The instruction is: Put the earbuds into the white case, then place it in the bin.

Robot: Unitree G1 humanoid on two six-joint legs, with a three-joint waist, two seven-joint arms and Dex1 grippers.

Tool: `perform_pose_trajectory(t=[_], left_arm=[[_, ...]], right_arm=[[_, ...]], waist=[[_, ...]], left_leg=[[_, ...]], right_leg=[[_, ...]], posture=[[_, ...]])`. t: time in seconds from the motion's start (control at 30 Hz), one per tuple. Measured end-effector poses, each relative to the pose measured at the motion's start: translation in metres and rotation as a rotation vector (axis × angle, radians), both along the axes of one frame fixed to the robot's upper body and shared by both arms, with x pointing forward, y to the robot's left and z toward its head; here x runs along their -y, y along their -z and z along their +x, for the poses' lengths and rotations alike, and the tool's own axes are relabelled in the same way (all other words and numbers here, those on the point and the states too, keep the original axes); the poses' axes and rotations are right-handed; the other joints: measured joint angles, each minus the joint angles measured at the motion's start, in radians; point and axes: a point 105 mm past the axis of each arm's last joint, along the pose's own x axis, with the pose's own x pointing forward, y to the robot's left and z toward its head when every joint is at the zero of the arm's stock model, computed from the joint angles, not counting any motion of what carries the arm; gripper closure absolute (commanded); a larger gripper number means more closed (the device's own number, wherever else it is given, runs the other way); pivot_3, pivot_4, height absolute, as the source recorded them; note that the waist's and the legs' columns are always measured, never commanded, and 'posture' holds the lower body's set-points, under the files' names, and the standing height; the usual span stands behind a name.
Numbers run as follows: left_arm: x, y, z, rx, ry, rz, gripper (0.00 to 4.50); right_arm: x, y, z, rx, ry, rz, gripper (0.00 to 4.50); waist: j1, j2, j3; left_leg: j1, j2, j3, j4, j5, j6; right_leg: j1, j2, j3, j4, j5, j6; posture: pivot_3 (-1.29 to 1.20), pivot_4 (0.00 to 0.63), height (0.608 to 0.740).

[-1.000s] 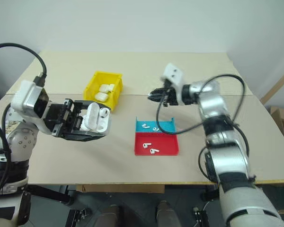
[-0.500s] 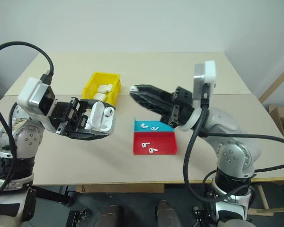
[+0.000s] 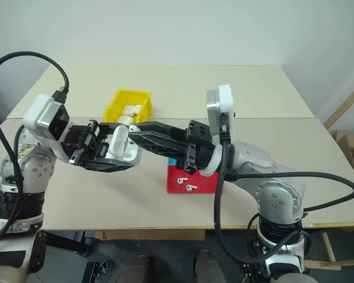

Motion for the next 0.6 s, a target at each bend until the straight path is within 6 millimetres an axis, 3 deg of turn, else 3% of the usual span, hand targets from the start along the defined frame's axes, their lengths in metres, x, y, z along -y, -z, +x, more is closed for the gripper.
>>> perform_pose_trajectory(t=[0.6], left_arm=[[0.001, 0.004, 0.004, -0.022, -0.013, 0.011, 1.66]], right_arm=[[-0.01, 0.012, 0.002, -0.035, -0.033, -0.067, 3.86]], waist=[[0.0, 0.0, 0.0]], left_leg=[[0.0, 0.0, 0.0, 0.0, 0.0, 0.0]], right_leg=[[0.0, 0.0, 0.0, 0.0, 0.0, 0.0]], posture=[[0.0, 0.15, 0.74]])
